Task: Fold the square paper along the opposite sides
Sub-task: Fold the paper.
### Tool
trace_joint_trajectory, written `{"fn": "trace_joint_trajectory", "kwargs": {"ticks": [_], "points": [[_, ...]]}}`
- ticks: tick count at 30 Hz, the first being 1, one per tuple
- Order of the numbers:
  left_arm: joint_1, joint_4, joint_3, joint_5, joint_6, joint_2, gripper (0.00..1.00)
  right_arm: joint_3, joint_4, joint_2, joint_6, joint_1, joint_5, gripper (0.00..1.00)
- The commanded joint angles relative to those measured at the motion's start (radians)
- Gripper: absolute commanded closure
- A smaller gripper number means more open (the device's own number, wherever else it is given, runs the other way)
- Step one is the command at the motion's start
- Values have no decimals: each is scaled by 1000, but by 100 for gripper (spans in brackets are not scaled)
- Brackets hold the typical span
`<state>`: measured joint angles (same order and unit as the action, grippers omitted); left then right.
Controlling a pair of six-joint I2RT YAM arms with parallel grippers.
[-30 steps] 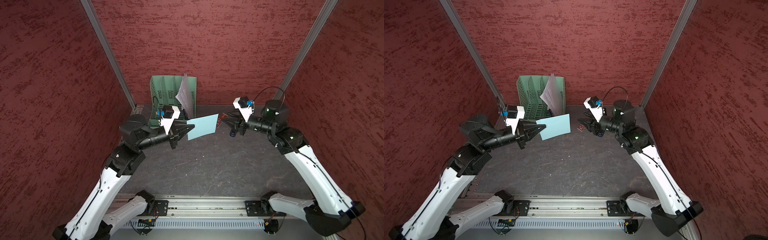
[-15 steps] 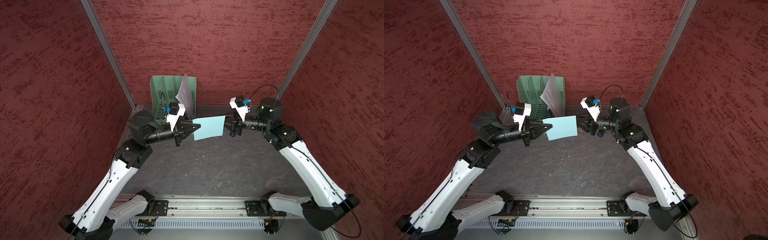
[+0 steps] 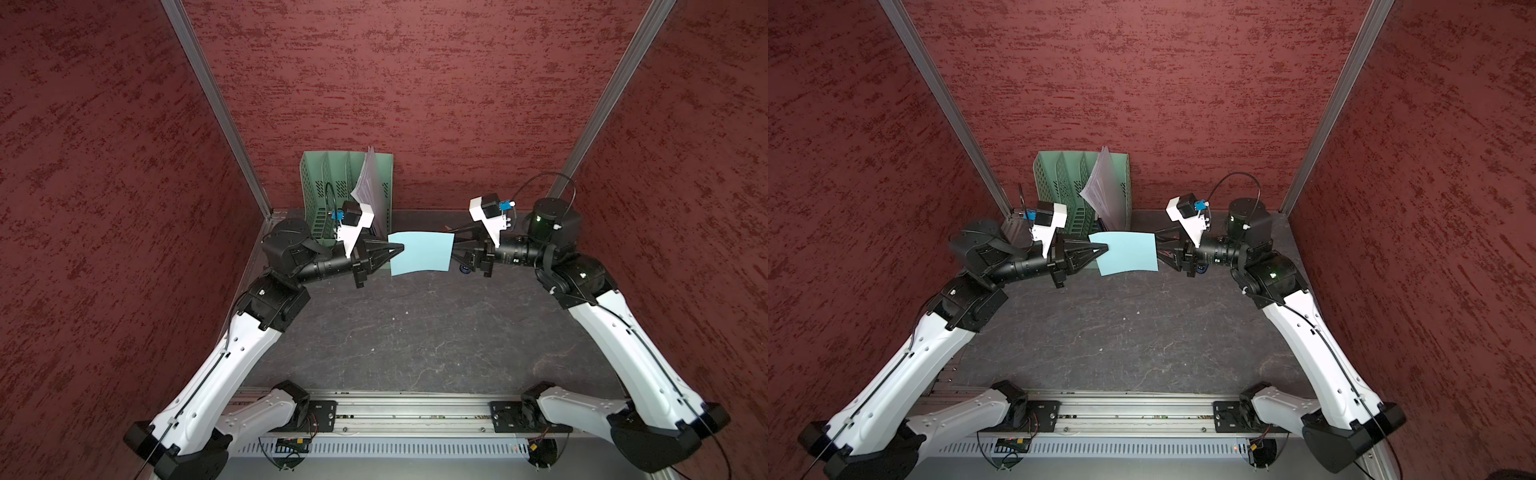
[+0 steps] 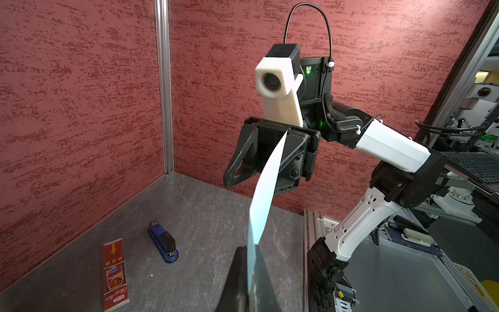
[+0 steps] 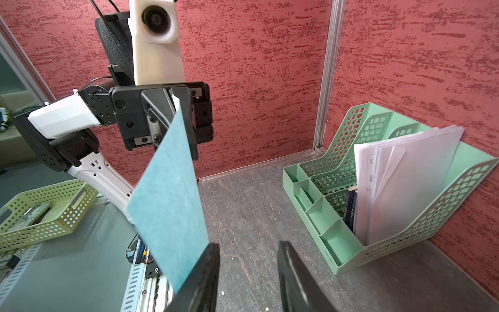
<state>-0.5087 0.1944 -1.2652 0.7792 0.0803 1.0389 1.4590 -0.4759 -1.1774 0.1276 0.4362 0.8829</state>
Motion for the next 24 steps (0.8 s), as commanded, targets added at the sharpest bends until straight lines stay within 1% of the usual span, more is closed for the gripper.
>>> {"fn": "trace_joint_trajectory", "kwargs": {"ticks": [1,8,18,24], "points": [[2,-48,6,-11,18,13,100,-5,22,-1,-19,-1,47,60],[2,-70,7,-15,30,30,100,-3,35,-13,-34,4,77,60],[2,-34,-5,-92,3,36,100,-2,33,-17,-36,15,96,60],[1,-27,-7,-98,-1,45,100,2,33,-19,-36,19,99,60]]}}
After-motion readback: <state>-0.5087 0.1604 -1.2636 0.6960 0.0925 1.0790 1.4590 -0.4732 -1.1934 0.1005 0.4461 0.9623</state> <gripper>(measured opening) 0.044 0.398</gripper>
